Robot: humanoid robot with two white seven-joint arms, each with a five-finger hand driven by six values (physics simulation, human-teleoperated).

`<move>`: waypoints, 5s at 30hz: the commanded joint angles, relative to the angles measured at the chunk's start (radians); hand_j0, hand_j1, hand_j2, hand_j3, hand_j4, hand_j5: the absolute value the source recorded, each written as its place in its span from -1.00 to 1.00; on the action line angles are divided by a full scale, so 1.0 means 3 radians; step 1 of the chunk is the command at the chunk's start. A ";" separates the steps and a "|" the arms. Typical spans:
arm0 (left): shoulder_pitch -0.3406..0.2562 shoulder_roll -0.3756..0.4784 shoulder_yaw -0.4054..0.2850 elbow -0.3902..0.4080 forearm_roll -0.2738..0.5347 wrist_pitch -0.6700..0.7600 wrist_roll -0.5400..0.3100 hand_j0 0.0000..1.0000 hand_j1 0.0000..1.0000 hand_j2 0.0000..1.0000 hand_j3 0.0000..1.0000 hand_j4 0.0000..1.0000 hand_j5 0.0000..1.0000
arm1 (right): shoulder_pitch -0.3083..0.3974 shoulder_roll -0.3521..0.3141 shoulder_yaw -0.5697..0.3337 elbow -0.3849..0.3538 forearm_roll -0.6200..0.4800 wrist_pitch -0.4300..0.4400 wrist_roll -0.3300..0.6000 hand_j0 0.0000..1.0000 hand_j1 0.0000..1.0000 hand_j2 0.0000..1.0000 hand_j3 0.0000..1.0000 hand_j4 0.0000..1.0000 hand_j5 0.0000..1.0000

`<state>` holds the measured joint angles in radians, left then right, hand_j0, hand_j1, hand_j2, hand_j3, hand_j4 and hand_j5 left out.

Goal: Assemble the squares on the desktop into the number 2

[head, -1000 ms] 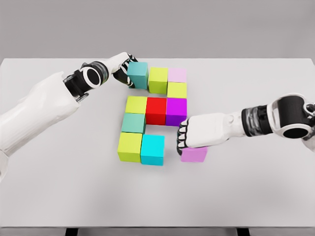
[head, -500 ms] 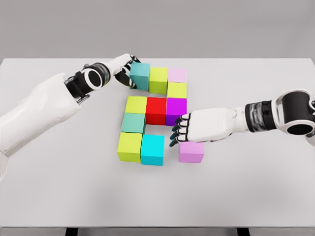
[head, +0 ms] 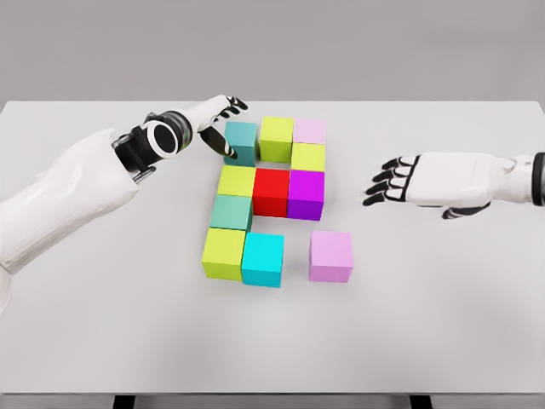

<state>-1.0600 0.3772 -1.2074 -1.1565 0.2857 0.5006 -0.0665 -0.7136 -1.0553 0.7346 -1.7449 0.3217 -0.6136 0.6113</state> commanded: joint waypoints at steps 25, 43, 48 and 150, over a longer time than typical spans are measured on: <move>-0.0020 -0.0429 0.0021 0.0669 -0.0160 -0.0007 0.0027 0.91 0.91 0.91 0.91 0.91 0.91 | 0.0349 0.0138 0.0149 -0.0044 0.0283 0.0009 -0.0002 1.00 1.00 1.00 1.00 1.00 1.00; -0.0076 0.0021 0.0026 0.0669 -0.0144 -0.0401 0.0017 1.00 1.00 1.00 1.00 1.00 1.00 | 0.0298 0.0235 0.0154 -0.0049 0.0278 0.0009 -0.0002 1.00 1.00 1.00 1.00 1.00 1.00; -0.0107 0.0353 -0.0025 0.0588 -0.0119 -0.0431 -0.0029 1.00 1.00 1.00 1.00 1.00 1.00 | 0.0272 0.0204 0.0103 -0.0013 0.0278 0.0009 -0.0002 1.00 1.00 1.00 1.00 1.00 1.00; -0.0348 0.0307 -0.0485 0.0301 -0.0896 -0.0902 -0.1450 1.00 1.00 1.00 1.00 1.00 1.00 | 0.0093 0.0496 0.0144 0.0161 0.0401 0.0009 -0.0002 1.00 1.00 1.00 1.00 1.00 1.00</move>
<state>-1.1643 0.4698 -1.3546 -1.0844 0.0191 0.2299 -0.5026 -0.6857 -0.9049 0.8098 -1.7239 0.4782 -0.6132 0.6112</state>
